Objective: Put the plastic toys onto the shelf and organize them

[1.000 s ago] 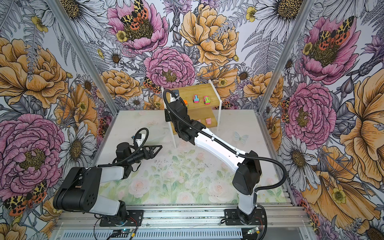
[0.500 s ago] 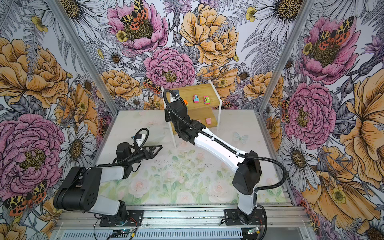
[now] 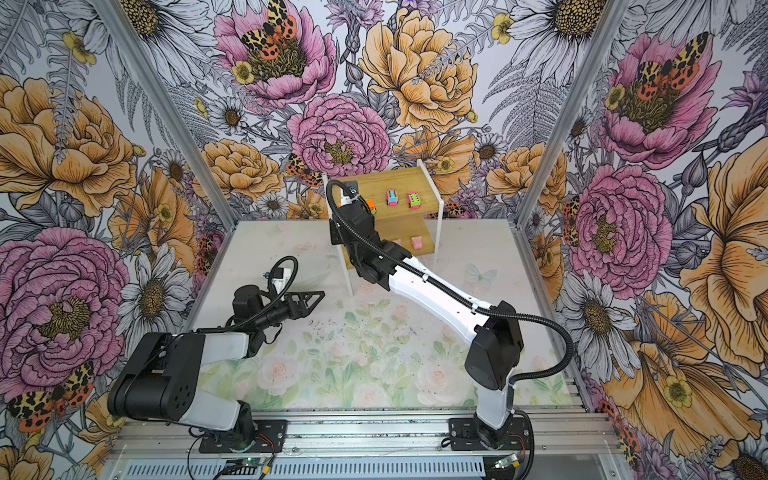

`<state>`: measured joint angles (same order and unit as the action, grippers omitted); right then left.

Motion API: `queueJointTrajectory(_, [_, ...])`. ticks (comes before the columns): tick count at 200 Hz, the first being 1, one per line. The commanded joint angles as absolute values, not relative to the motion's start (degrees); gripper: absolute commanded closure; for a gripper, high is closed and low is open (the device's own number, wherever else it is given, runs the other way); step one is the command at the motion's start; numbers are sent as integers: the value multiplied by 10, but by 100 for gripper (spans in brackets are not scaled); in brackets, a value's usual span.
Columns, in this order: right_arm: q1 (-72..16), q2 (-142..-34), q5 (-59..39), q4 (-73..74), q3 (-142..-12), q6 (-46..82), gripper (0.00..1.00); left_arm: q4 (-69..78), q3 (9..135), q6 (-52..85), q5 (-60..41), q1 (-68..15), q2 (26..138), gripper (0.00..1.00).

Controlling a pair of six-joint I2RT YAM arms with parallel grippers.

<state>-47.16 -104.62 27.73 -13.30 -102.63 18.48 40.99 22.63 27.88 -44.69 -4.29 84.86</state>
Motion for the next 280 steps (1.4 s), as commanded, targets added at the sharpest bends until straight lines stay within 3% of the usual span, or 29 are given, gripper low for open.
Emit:
queueJointTrajectory(1, [-469, -1016, 264, -134, -1008, 193, 58, 428, 238, 262, -460, -46, 852, 1])
queueJointTrajectory(81, [-479, -943, 238, -134, -935, 197, 52, 429, 239, 263, -460, -47, 853, 1])
queueJointTrajectory(135, [-481, -823, 139, -140, -819, 175, 49, 428, 239, 263, -458, -46, 853, 1])
queueJointTrajectory(171, [-458, -681, 219, -171, -717, 85, 46, 420, 242, 263, -454, -46, 849, 1])
queueJointTrajectory(222, [-232, -480, 183, -174, -550, 5, 39, 357, 261, 244, -383, -46, 793, 1])
queueJointTrajectory(246, [-130, -463, 124, -163, -487, 8, 39, 250, 297, 195, -297, -47, 745, 1])
queueJointTrajectory(280, [-82, -476, 92, -7, -337, -34, 39, 145, 335, 105, -189, -41, 685, 1])
